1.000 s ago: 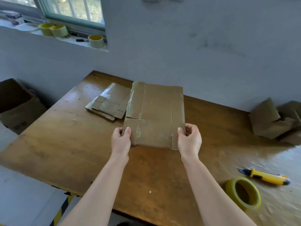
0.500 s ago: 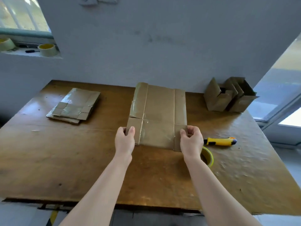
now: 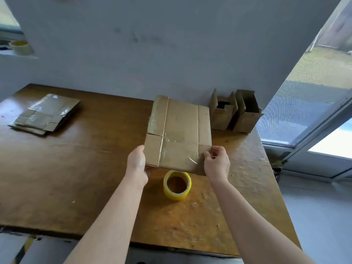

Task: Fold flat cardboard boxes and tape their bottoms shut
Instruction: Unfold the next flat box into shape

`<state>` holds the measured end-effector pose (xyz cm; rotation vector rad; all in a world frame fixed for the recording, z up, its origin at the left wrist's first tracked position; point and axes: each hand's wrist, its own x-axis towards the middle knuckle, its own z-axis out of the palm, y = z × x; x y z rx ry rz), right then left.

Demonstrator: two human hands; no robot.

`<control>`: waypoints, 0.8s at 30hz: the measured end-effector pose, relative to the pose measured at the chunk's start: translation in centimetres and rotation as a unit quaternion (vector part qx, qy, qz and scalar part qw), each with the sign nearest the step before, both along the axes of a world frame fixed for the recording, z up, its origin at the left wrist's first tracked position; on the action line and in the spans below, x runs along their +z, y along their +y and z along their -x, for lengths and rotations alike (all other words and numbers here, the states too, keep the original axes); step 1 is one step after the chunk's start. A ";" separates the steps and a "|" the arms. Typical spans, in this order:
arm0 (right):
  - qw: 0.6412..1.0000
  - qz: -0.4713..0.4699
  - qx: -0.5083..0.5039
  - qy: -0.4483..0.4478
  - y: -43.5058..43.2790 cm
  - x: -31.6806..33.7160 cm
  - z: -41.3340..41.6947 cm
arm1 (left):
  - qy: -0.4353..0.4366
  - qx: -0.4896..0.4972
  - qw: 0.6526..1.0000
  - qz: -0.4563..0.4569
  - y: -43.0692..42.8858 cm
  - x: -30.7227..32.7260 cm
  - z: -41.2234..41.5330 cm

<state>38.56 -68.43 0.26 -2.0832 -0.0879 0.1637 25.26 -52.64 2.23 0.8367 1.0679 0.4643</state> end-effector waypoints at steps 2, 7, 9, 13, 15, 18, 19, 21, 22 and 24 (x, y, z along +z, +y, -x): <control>1.000 -0.001 0.008 0.007 -0.9 -0.2 -1.1 | -0.035 -0.019 0.997 0.060 -0.3 0.4 -0.2; 0.999 -0.009 0.031 0.038 -0.8 -1.6 -3.1 | -0.077 -0.046 0.990 0.111 0.1 0.3 -1.6; 0.999 -0.008 0.031 0.044 -0.3 -2.1 -3.9 | -0.077 -0.054 0.989 0.110 0.6 0.1 -2.5; 0.996 0.003 0.050 0.073 0.7 -2.9 -5.4 | -0.082 -0.068 0.990 0.087 1.8 0.5 -4.0; 0.992 0.038 0.078 0.088 1.0 -3.0 -6.0 | -0.062 -0.077 0.995 0.025 2.3 1.0 -4.7; 0.979 0.116 0.124 0.114 1.9 -2.4 -6.7 | -0.005 -0.099 0.984 -0.145 2.9 1.8 -5.4; 0.977 0.131 0.126 0.108 2.4 -1.9 -6.9 | 0.014 -0.104 0.973 -0.207 3.2 2.1 -5.5; 0.985 0.093 0.121 0.076 3.6 -0.5 -7.1 | 0.081 -0.119 0.928 -0.344 3.6 2.9 -5.3; 0.989 0.049 0.124 0.058 4.3 0.4 -7.3 | 0.118 -0.132 0.894 -0.412 3.8 3.3 -5.1; 0.988 -0.044 0.139 0.043 5.6 2.4 -7.8 | 0.183 -0.154 0.819 -0.522 3.6 4.0 -4.9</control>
